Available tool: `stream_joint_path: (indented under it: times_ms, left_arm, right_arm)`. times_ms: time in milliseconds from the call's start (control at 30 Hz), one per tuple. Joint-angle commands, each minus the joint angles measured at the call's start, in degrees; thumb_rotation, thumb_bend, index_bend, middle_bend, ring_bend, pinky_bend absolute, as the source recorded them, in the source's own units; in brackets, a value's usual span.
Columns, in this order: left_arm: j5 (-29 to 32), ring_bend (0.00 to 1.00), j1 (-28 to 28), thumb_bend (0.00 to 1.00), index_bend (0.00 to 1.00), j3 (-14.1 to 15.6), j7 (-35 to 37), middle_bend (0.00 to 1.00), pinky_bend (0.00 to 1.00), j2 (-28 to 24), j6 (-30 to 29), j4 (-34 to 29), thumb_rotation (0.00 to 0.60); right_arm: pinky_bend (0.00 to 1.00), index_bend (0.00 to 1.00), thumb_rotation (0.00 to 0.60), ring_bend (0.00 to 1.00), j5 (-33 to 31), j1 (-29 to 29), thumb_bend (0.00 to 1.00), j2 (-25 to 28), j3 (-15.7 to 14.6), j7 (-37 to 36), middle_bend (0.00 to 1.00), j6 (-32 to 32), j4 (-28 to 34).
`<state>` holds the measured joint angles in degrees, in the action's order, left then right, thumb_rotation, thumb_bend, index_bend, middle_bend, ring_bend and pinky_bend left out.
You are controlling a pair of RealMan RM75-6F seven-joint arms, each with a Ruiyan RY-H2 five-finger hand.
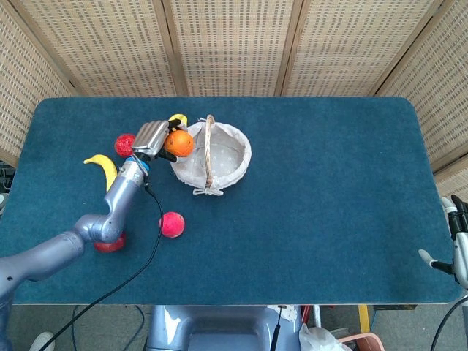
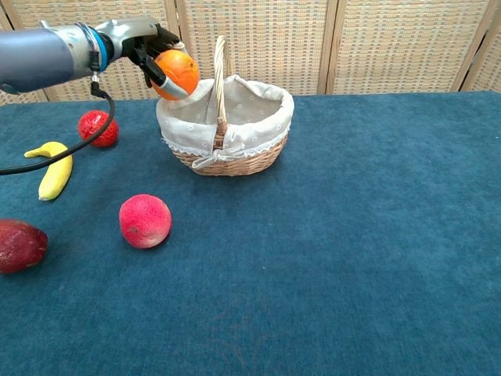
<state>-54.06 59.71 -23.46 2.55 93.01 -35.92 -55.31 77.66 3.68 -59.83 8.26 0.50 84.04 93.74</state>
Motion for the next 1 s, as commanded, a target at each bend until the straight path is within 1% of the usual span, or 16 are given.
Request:
stream_joint_path:
  times_ms: [33,67,100,200,233,333,433,533,667,800,900,1000]
  left_arm:
    - [0.75,0.04,1.78,0.00,0.05,-0.63,3.85,0.03,0.11,1.18,4.70,1.27,0.600]
    - [-0.19,0.00,1.60,0.00,0.00,-0.99,5.26,0.00,0.03,1.10,4.34,0.92,0.600]
    - [-1.30,0.00,1.35,0.00,0.00,-1.17,6.56,0.00,0.00,1.00,3.87,0.64,0.600]
    - [-5.02,0.00,0.24,0.00,0.00,-2.11,11.81,0.00,0.00,0.19,1.99,-1.38,0.600]
    - [-7.02,0.00,-0.53,0.00,0.00,-2.73,14.59,0.00,0.00,-0.55,0.32,-2.79,0.600]
    - [-12.19,0.00,-2.81,0.00,0.00,-2.67,19.80,0.00,0.00,-3.17,-3.91,-6.06,0.600]
    - [-15.60,0.00,-5.30,0.00,0.00,-2.31,23.97,0.00,0.00,-7.33,-6.53,-10.54,0.600]
    - [-18.11,0.00,-8.50,0.00,0.00,-1.35,25.27,0.00,0.00,-12.15,-9.93,-15.28,0.600]
    - [-19.79,0.00,-13.81,0.00,0.00,1.05,21.92,0.00,0.00,-18.59,-15.10,-20.96,0.600]
    - [-18.55,0.00,-22.11,0.00,0.00,4.79,12.63,0.00,0.00,-25.45,-22.85,-27.61,0.600]
    - [-17.26,0.00,-28.33,0.00,0.00,7.84,6.61,0.00,0.00,-29.14,-28.71,-32.12,0.600]
    - [-16.41,0.00,-32.98,0.00,0.00,10.11,3.44,0.00,0.00,-31.33,-33.07,-35.37,0.600]
  right_arm:
    - [0.00,0.00,0.600,0.00,-0.31,0.15,0.00,-0.12,0.09,0.16,0.00,-0.28,-0.15]
    - [0.00,0.00,0.600,0.00,-0.33,0.20,0.00,-0.17,0.10,0.27,0.00,-0.34,-0.14]
    - [0.00,0.00,0.600,0.00,-0.32,0.24,0.00,-0.21,0.09,0.39,0.00,-0.35,-0.13]
    - [0.00,0.00,0.600,0.00,-0.11,0.31,0.00,-0.35,-0.01,0.76,0.00,-0.32,-0.04]
    - [0.00,0.00,0.600,0.00,0.06,0.33,0.00,-0.40,-0.10,0.97,0.00,-0.28,0.07]
    - [0.00,0.00,0.600,0.00,0.78,0.28,0.00,-0.45,-0.36,1.30,0.00,0.08,0.50]
    - [0.00,0.00,0.600,0.00,1.60,0.16,0.00,-0.44,-0.60,1.56,0.00,0.65,0.94]
    - [0.00,0.00,0.600,0.00,2.56,0.04,0.00,-0.38,-0.97,1.75,0.00,1.09,1.39]
    - [0.00,0.00,0.600,0.00,4.08,-0.21,0.00,-0.22,-1.55,1.61,0.00,1.81,2.01]
    - [0.00,0.00,0.600,0.00,5.43,-0.55,0.00,0.06,-2.04,1.09,0.00,2.57,2.40]
    - [0.00,0.00,0.600,0.00,6.31,-0.74,0.00,0.27,-2.32,0.66,0.00,3.06,2.61]
    - [0.00,0.00,0.600,0.00,6.94,-0.79,0.00,0.36,-2.54,0.47,0.00,3.28,2.68]
